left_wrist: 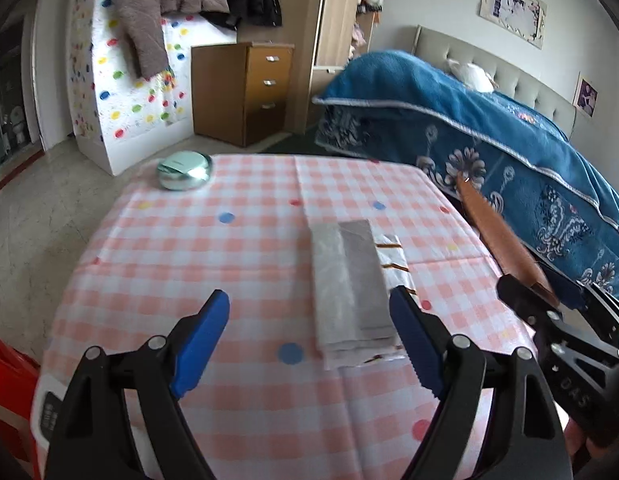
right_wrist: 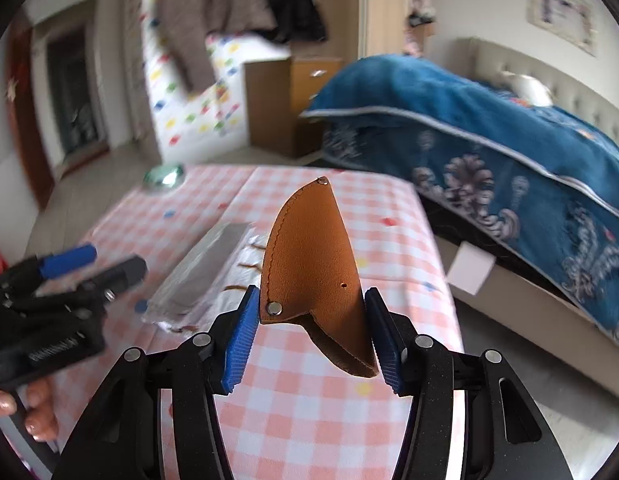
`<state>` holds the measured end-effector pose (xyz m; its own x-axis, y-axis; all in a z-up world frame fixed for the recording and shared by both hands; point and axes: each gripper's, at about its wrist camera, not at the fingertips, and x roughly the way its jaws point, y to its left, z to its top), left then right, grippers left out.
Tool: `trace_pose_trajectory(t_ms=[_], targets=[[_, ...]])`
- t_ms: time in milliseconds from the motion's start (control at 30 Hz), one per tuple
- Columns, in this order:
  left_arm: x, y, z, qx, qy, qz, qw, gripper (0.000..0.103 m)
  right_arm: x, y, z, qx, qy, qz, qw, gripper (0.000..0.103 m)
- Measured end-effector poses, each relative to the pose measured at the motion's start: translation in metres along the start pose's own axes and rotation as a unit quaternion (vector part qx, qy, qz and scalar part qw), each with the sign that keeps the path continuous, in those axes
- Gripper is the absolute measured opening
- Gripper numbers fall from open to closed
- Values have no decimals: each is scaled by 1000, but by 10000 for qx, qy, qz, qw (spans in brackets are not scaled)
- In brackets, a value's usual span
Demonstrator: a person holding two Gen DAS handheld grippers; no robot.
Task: Collect trash
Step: 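Grasp the silver foil packet with the left tool while the right tool holds the leather, then carry the foil packet and leather piece over the pink bin and open both tools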
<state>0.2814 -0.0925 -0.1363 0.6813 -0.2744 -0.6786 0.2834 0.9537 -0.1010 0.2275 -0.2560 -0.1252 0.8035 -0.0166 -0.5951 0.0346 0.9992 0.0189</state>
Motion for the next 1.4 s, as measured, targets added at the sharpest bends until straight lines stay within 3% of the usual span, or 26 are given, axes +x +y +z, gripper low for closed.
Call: trace_pose_trajectory(t_ms=[100, 267, 433, 500, 600, 700, 767, 967, 1133, 1400], targets=[[9, -12, 1, 186, 174, 94, 9996, 76, -7, -8, -1, 147, -263, -80, 9995, 53], [36, -21, -1, 424, 835, 341, 9950, 67, -6, -10, -3, 79, -251, -86, 9996, 54], [37, -24, -2, 504, 878, 272, 9945, 66, -8, -13, -5, 74, -217, -66, 9997, 54], [36, -26, -3, 567, 861, 126, 9946, 61, -6, -14, 1, 89, -198, -41, 9998, 54], [33, -28, -3, 611, 822, -49, 9947, 43, -6, -12, 3, 72, -165, -39, 9998, 54], [30, -31, -4, 647, 805, -257, 9943, 16, -5, -11, 2, 64, -171, -36, 9998, 54], [28, -33, -5, 673, 762, -349, 9942, 8, -5, -13, 1, 94, -158, -14, 9998, 54], [-14, -35, -19, 678, 77, -368, 9970, 4, -15, -18, -11, 274, -150, 107, 9995, 54], [-64, -48, -47, 937, -508, -360, 9937, 4, -49, -25, -30, 499, -67, 241, 9984, 54], [-119, -70, -84, 1083, -606, -850, 9886, 4, -110, -40, -65, 644, -143, 83, 9978, 54]])
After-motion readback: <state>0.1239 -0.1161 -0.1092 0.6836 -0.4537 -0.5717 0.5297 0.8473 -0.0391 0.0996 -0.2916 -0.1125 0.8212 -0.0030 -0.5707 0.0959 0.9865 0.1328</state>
